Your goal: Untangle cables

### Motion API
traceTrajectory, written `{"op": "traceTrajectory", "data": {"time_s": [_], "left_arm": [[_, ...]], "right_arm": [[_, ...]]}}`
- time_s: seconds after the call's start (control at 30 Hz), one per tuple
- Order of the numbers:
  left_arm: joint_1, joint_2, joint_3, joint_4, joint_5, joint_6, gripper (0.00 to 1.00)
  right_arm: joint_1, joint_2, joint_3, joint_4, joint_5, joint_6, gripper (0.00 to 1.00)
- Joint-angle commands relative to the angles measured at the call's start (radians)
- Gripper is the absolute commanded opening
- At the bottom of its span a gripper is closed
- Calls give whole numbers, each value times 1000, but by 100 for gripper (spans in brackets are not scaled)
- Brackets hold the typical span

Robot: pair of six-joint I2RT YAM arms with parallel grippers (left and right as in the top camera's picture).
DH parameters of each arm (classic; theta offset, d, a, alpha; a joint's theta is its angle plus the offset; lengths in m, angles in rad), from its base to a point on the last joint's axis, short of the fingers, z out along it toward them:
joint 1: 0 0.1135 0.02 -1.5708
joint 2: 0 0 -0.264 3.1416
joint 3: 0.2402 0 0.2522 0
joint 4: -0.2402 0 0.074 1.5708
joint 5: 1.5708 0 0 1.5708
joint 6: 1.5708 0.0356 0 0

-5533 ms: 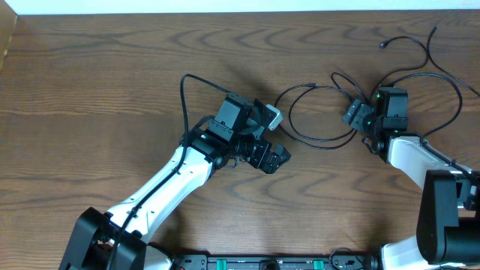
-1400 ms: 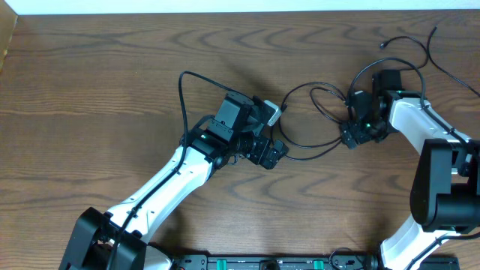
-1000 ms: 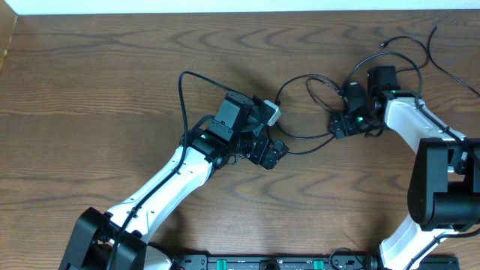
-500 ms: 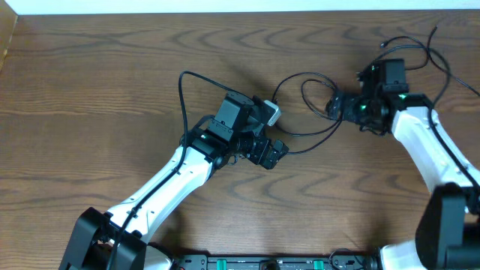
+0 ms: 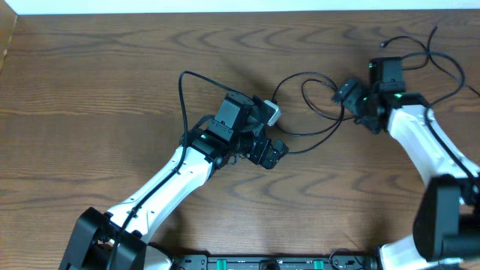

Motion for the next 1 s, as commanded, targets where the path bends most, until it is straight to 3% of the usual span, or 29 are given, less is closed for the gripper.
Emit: {"op": "traceTrajectory", "data": {"time_s": [0.0,0.27,0.3,0.37,0.43,0.47,0.7,0.97], "left_arm": [[2,3,3,1,-6,6,99],[2,3,3,0,-6,6,99],[2,3,3,0,-6,6,99],[2,3,3,0,-6,6,99],[2,3,3,0,-6,6,99],[2,3,3,1,-6,6,99],[2,3,3,1,-6,6,99],[2,3,3,2,-6,6,99]], "right_arm": [[25,76,-5,3,27,49,99],[68,140,-5,-12,39,48,99],[71,140,-5,-21,47,48,96],[83,140,-5,-74,126,2,56],[90,140,-5,-108,181,-45,32],[95,140,-6,-136,220,-76,27],[98,140,-8,-225,333,-128,29],[104,141,-8,-36,175,-129,32]]}}
